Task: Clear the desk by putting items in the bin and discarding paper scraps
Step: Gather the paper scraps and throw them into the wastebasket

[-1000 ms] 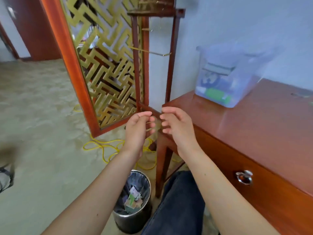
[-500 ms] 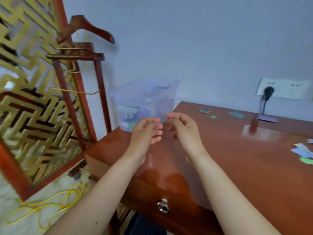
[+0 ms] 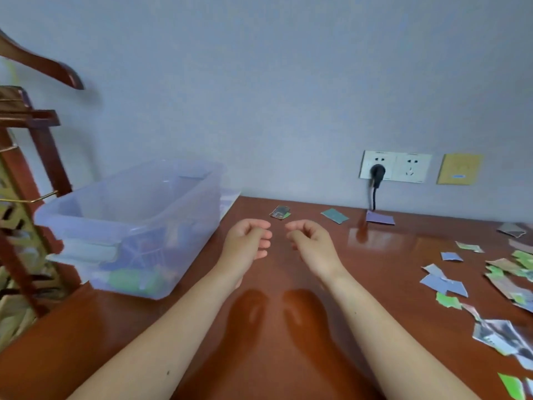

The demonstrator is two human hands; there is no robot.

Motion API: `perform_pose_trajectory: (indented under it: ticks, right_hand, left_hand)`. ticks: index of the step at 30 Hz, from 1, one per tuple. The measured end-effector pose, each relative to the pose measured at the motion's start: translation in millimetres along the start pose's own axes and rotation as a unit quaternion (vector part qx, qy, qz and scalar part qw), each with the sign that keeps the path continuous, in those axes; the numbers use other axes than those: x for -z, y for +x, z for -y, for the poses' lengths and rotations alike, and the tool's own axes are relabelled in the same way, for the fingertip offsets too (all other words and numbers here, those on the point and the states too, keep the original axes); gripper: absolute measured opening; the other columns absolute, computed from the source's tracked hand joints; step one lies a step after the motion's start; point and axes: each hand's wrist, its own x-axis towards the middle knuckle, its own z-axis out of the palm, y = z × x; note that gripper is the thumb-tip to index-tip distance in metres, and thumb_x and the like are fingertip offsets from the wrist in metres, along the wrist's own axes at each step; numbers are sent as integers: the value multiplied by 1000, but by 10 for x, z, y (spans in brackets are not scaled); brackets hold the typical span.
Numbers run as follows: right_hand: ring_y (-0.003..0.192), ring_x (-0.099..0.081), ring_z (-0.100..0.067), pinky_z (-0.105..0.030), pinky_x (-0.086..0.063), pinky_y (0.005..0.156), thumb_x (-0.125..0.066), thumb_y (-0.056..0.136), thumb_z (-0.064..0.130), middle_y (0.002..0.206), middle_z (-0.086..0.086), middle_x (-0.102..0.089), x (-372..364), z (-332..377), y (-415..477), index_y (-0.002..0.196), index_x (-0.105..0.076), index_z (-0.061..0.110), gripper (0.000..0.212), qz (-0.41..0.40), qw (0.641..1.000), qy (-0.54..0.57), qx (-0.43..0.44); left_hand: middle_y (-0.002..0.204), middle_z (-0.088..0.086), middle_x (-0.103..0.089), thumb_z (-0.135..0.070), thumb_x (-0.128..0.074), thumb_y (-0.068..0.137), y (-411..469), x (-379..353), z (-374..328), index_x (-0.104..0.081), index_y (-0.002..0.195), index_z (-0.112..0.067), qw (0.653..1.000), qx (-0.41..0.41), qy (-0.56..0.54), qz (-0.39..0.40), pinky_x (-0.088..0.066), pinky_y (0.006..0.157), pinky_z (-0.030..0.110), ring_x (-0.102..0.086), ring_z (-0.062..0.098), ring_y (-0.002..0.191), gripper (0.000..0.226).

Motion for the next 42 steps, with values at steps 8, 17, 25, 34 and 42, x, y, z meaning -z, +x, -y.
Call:
perform_pose_trajectory:
  ticks: [8, 17, 25, 34, 42]
  right_hand:
    - [71, -53, -14, -27, -42, 67, -55, 86, 10, 86, 0, -62, 89, -296, 825, 93, -62, 23, 16, -17, 996, -80, -37]
    - [79, -67, -17, -32, -50, 83, -56, 82, 18, 92, 6, -66, 107, -607, 1367, 108, -63, 26, 28, -29, 966, -246, -68]
    - [90, -61, -5, -30, -49, 90, -68, 80, 31, 79, -3, -73, 180, -629, 1574, 101, -61, 24, 23, 56, 943, -312, -104]
    - [61, -57, -12, -31, -51, 71, -68, 76, 36, 76, -2, -72, 125, -647, 1592, 68, -70, 33, 9, 62, 927, -353, -110]
    - [52, -55, -6, -23, -44, 60, -60, 83, 32, 63, -1, -72, 140, -602, 1545, 67, -68, 32, 18, 74, 925, -356, -108]
  left_hand:
    - [92, 1, -67, -9, -50, 91, 814, -284, 244, -62, 96, -19, 998, -16, 51, 19, -53, 71, 24, -61, 11, 80, 17]
    - [98, -17, -62, -19, -55, 84, 1497, -453, 613, -57, 95, -37, 956, -75, 282, -9, -44, 71, 25, -60, 5, 89, 20]
    - [129, -2, -49, -40, -61, 85, 1828, -583, 714, -54, 126, -24, 900, -99, 422, -53, -43, 96, 37, -46, 20, 120, 45]
    - [134, 3, -46, -67, -46, 85, 2033, -676, 759, -53, 131, -18, 819, -83, 563, -72, -39, 92, 34, -43, 23, 120, 67]
    - [112, -2, -58, -49, -59, 82, 2021, -632, 737, -71, 94, -33, 860, -84, 498, -71, -44, 82, 35, -50, 23, 104, 24]
